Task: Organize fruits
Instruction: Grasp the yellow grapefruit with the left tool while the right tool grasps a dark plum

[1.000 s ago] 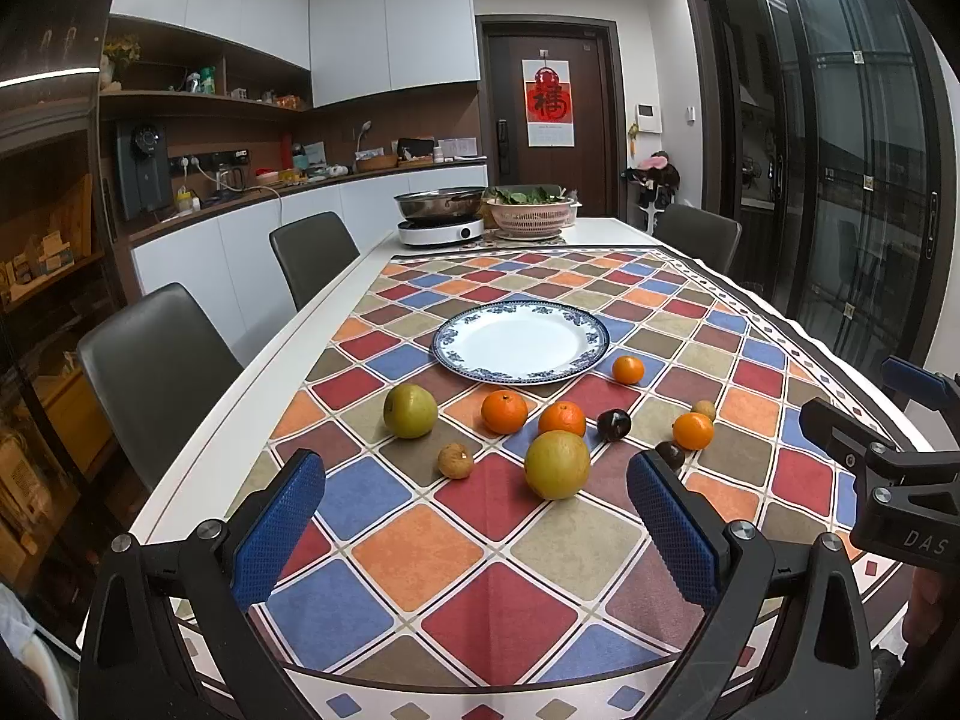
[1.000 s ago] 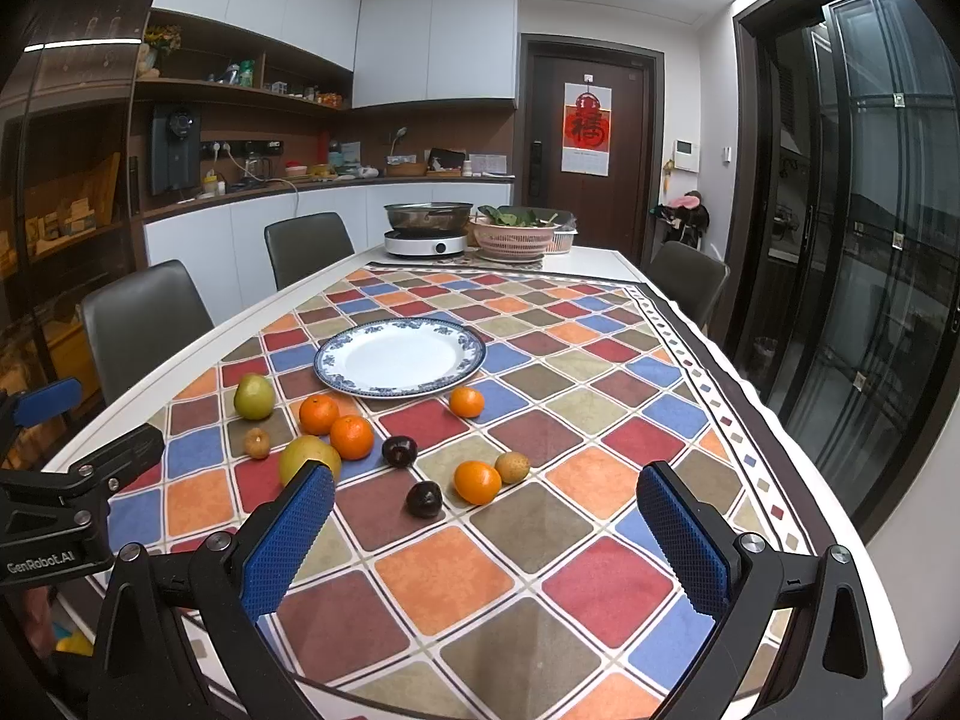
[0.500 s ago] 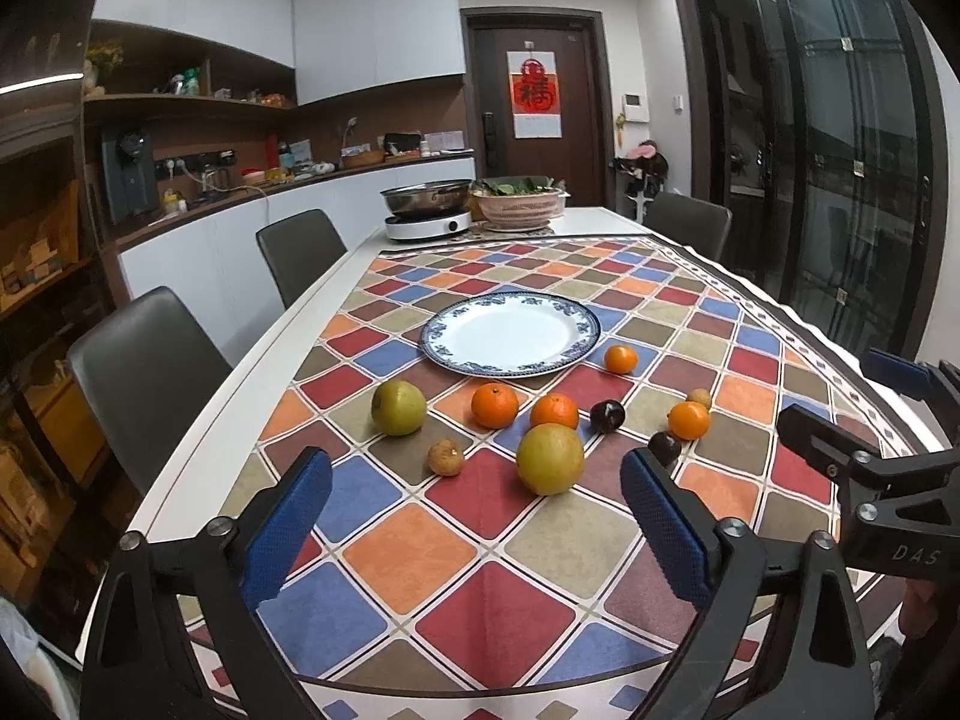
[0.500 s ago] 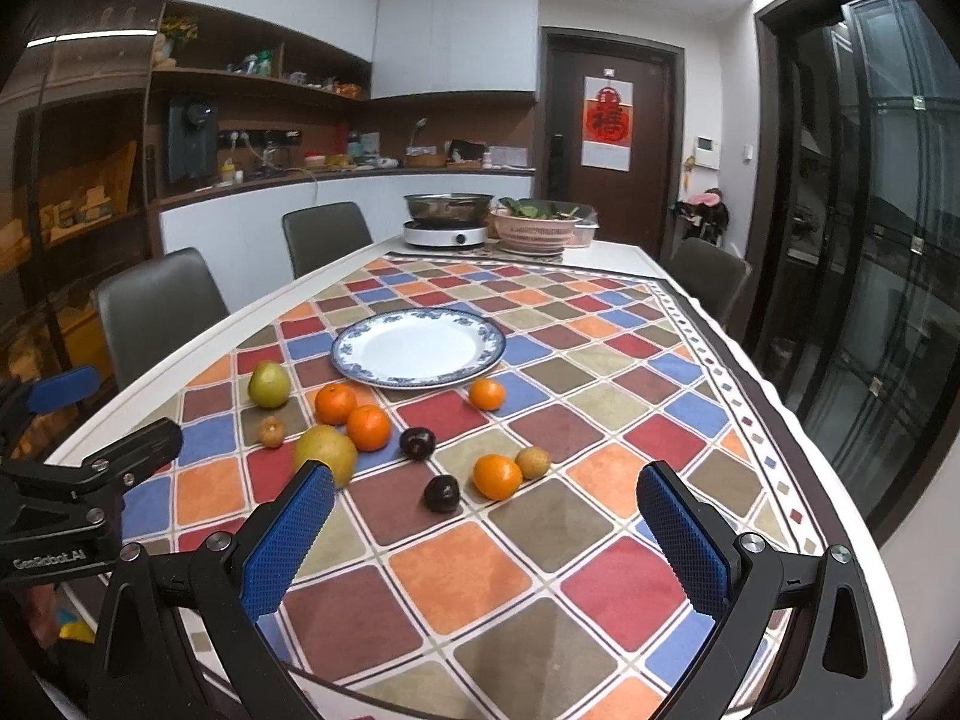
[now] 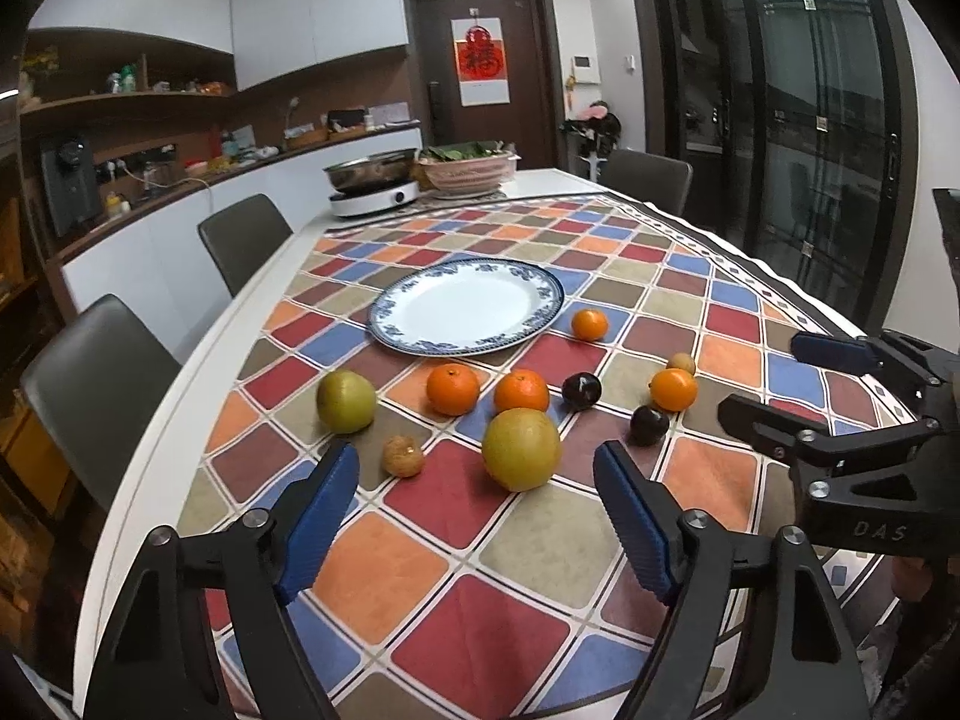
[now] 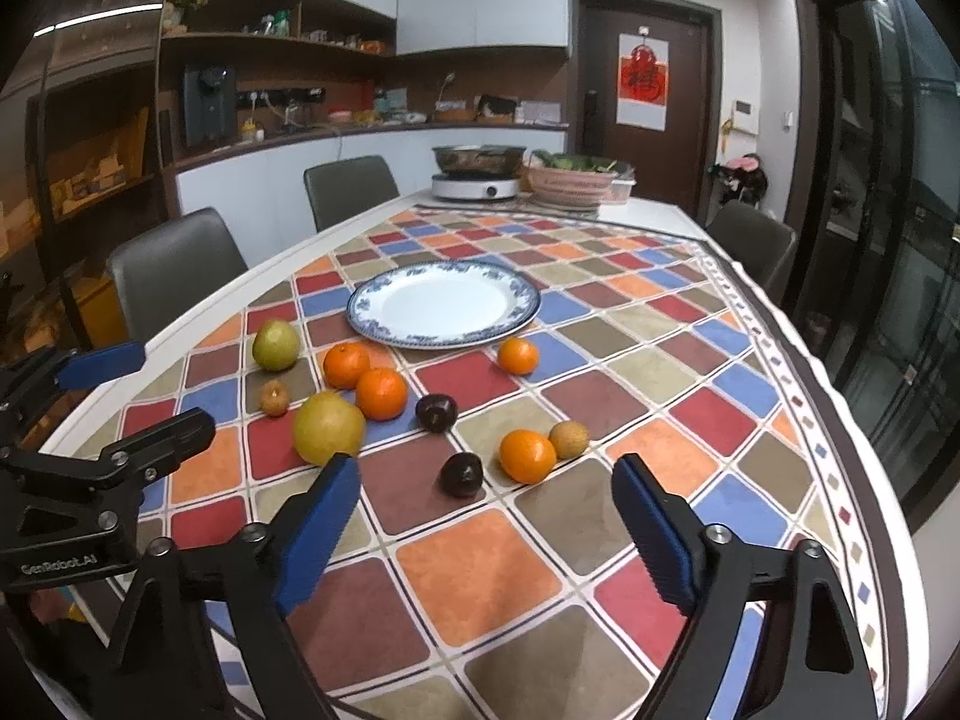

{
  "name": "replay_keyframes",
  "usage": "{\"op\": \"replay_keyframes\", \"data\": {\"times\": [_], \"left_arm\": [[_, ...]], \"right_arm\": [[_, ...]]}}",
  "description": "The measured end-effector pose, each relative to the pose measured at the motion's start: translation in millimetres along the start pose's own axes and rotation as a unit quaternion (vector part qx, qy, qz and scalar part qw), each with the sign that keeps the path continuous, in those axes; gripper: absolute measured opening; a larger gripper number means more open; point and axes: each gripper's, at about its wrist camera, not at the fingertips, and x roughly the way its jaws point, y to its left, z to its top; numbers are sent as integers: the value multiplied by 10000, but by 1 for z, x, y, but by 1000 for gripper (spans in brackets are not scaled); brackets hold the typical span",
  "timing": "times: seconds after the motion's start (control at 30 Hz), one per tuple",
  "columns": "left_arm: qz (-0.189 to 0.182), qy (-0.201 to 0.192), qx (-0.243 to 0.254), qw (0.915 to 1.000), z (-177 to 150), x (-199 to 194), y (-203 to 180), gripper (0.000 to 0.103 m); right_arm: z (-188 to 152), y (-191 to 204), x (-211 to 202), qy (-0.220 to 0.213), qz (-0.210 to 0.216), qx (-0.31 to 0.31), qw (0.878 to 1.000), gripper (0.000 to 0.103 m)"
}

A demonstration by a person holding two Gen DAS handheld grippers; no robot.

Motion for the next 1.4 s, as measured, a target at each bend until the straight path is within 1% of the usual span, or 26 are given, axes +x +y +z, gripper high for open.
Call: {"op": "replay_keyframes", "data": {"times": [0.27, 0.57, 0.73, 0.93, 1.1, 1.2, 1.33, 1.4], "left_arm": [[-285, 333, 49, 9990, 0, 30, 2, 76], [-577, 698, 176, 9957, 0, 63, -1, 74], [-699, 854, 261, 9936, 0, 80, 0, 72], [-848, 993, 351, 9908, -1, 93, -3, 70], [-908, 1089, 319, 9894, 0, 102, -2, 68], [-925, 1099, 331, 9891, 1, 106, -3, 67], [-986, 1159, 271, 9880, 1, 112, -3, 62], [-1032, 1204, 212, 9871, 1, 114, -3, 56]], "right_arm": [[0, 6, 30, 385, 321, -149, 9986, 63], [-5, 5, 62, 857, 480, -80, 9951, 51], [-7, 3, 78, 1078, 536, -57, 9927, 46], [-7, 2, 90, 1232, 590, -54, 9906, 42], [-7, 1, 96, 1300, 632, -11, 9895, 42], [-7, 1, 99, 1328, 642, 7, 9891, 39], [-7, -1, 103, 1364, 698, 71, 9882, 35], [-6, -1, 104, 1348, 702, 77, 9884, 35]]}}
